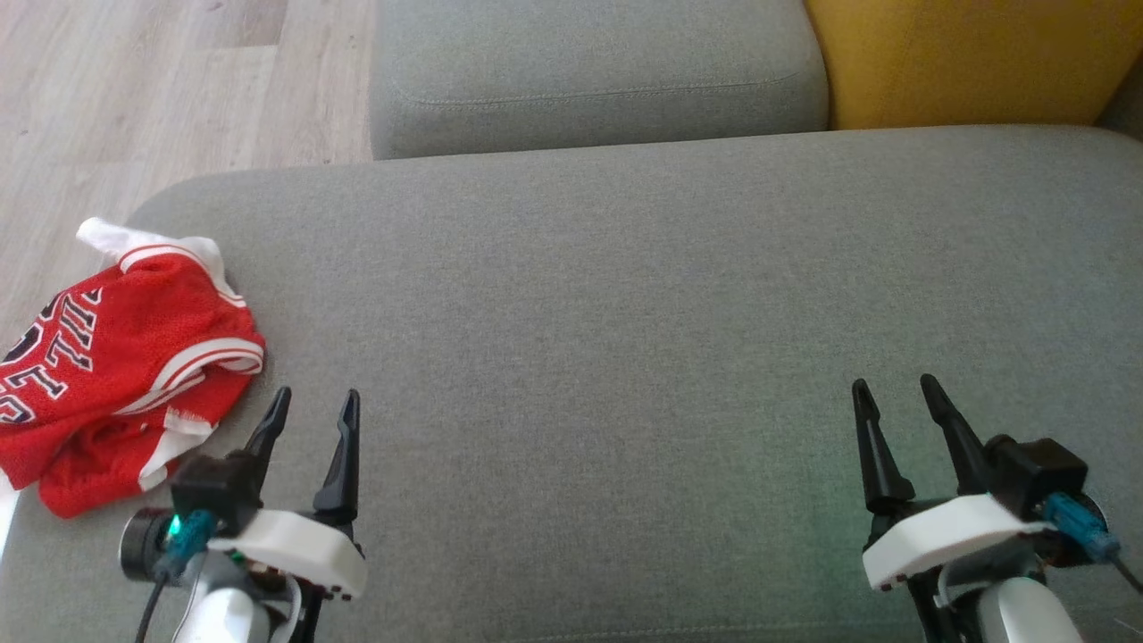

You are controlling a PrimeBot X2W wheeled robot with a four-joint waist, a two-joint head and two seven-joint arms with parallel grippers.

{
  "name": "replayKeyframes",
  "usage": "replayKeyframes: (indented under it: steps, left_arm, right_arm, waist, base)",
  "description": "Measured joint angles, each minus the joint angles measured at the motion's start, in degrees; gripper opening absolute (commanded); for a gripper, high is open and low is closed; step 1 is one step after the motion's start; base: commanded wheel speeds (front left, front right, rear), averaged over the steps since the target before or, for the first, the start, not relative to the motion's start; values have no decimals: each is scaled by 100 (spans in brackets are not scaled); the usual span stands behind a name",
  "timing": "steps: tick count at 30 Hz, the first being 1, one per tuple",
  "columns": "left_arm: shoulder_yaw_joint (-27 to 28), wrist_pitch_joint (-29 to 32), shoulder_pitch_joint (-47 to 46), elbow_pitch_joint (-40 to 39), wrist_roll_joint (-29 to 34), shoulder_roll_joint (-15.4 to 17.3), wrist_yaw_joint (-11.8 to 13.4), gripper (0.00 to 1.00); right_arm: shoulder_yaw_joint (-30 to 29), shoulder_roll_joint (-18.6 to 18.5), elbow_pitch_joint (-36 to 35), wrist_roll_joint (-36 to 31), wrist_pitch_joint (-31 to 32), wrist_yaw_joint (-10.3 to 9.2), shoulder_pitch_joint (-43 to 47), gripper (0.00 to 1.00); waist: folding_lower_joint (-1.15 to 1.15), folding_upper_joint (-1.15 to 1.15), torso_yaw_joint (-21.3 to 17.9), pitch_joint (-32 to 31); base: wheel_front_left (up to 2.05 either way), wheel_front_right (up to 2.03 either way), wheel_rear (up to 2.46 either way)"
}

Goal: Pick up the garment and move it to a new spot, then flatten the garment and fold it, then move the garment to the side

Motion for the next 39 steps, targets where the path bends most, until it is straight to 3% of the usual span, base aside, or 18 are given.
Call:
replayKeyframes:
  steps: [23,39]
  left_arm:
    - [19,-52,-3,129,154,4,42,100]
    - [279,-52,-234,170,129,126,165,100]
  right_arm:
    - [-31,9,-16,-37,-27,0,1,100]
    - [266,12,-506,-20,131,0,-14,100]
  waist:
    - [0,0,114,42]
    - [0,0,1217,168]
  base:
    - [0,0,0]
    - [0,0,0]
